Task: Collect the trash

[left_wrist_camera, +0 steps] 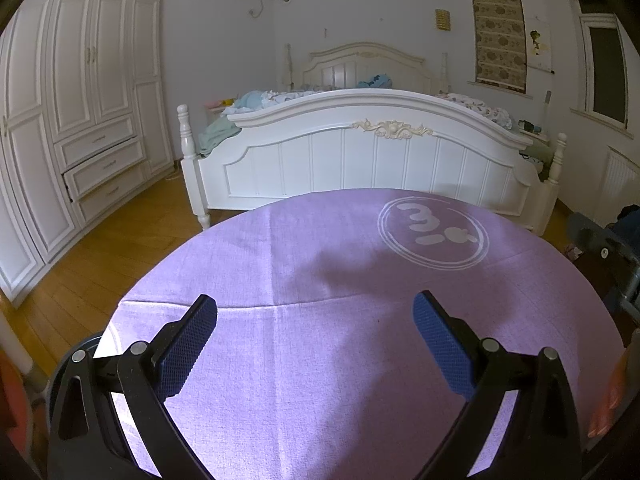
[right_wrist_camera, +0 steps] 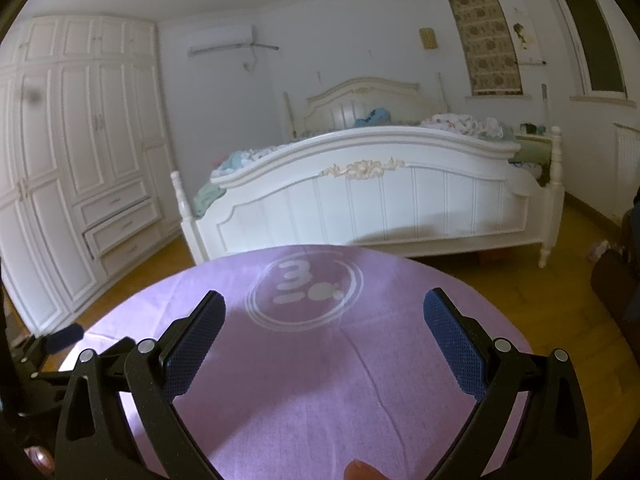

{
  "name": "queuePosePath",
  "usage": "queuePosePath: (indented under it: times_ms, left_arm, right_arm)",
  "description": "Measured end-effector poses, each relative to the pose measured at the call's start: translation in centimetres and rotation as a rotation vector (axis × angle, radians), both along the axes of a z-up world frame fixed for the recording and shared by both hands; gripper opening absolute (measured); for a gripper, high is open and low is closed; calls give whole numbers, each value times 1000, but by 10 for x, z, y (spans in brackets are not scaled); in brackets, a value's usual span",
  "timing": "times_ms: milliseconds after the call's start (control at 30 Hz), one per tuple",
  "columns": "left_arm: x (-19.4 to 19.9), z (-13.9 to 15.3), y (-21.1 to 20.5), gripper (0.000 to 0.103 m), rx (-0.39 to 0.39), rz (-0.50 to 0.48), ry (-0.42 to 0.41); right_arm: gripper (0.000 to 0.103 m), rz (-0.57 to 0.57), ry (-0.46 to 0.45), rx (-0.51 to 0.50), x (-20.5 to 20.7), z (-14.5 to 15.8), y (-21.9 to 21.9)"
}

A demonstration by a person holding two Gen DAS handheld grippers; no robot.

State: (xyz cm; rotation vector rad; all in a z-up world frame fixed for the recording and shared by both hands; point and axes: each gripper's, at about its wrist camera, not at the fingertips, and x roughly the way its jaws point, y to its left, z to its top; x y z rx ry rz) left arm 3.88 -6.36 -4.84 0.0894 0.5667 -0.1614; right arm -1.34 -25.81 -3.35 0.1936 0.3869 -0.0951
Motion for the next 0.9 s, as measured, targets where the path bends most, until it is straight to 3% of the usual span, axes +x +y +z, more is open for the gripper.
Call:
queuePosePath:
  times_ms: [900]
  left_arm:
    - [0,0,-1,98,3,2,1]
  right_arm:
    - [98,-3,0,4,-1,-1,2]
